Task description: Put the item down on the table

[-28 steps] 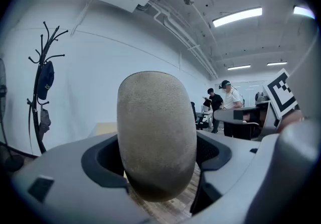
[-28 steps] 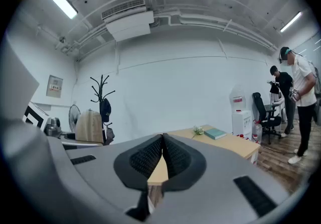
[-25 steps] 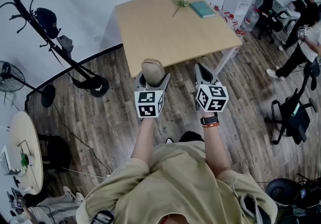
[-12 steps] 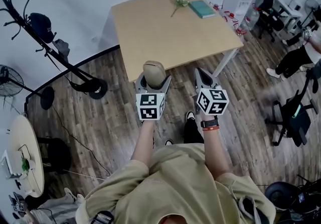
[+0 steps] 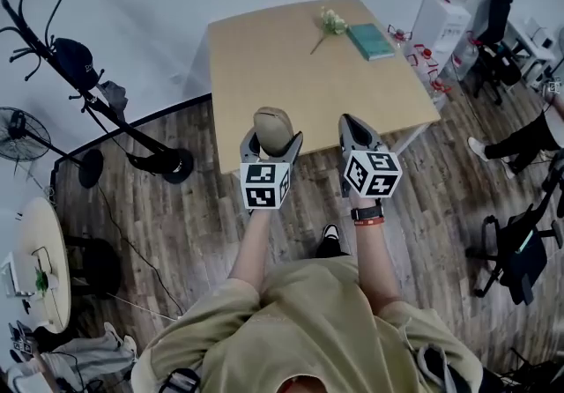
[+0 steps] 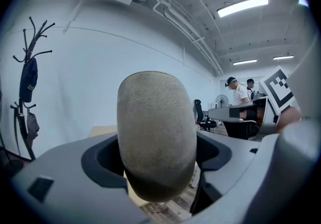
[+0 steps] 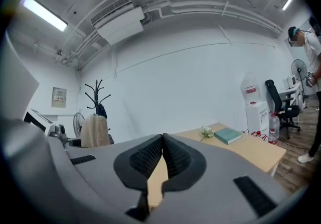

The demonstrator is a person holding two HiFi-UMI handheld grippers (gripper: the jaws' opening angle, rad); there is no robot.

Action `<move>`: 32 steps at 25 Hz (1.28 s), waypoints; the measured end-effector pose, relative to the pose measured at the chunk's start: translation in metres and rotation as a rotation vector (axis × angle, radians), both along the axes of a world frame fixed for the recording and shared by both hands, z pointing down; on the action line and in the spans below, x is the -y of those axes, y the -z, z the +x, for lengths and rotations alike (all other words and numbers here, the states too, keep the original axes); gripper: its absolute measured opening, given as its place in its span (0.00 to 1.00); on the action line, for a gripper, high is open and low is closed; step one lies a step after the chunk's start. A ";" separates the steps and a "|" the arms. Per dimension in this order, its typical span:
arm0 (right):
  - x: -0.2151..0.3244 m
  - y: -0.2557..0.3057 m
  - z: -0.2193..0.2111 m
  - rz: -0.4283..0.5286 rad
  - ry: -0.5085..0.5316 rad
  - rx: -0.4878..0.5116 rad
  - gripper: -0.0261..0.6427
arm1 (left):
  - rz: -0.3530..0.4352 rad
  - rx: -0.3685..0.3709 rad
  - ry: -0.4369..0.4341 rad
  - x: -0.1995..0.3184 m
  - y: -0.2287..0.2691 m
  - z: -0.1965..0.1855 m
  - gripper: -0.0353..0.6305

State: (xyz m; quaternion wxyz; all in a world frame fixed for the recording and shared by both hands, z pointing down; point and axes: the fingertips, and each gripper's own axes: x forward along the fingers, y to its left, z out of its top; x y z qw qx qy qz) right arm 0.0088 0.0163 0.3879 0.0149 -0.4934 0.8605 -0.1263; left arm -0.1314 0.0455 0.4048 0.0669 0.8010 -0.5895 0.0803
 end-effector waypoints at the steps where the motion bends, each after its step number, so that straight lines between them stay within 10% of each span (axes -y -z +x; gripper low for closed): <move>1: 0.012 0.001 0.004 -0.001 0.011 0.003 0.06 | -0.004 0.000 0.007 0.011 -0.001 0.006 0.62; 19: 0.129 -0.058 0.052 -0.121 0.164 0.024 0.06 | -0.097 0.031 0.130 0.103 -0.052 0.061 0.62; 32: 0.244 -0.094 0.046 -0.184 0.157 0.017 0.06 | -0.133 0.026 0.056 0.232 -0.086 0.075 0.62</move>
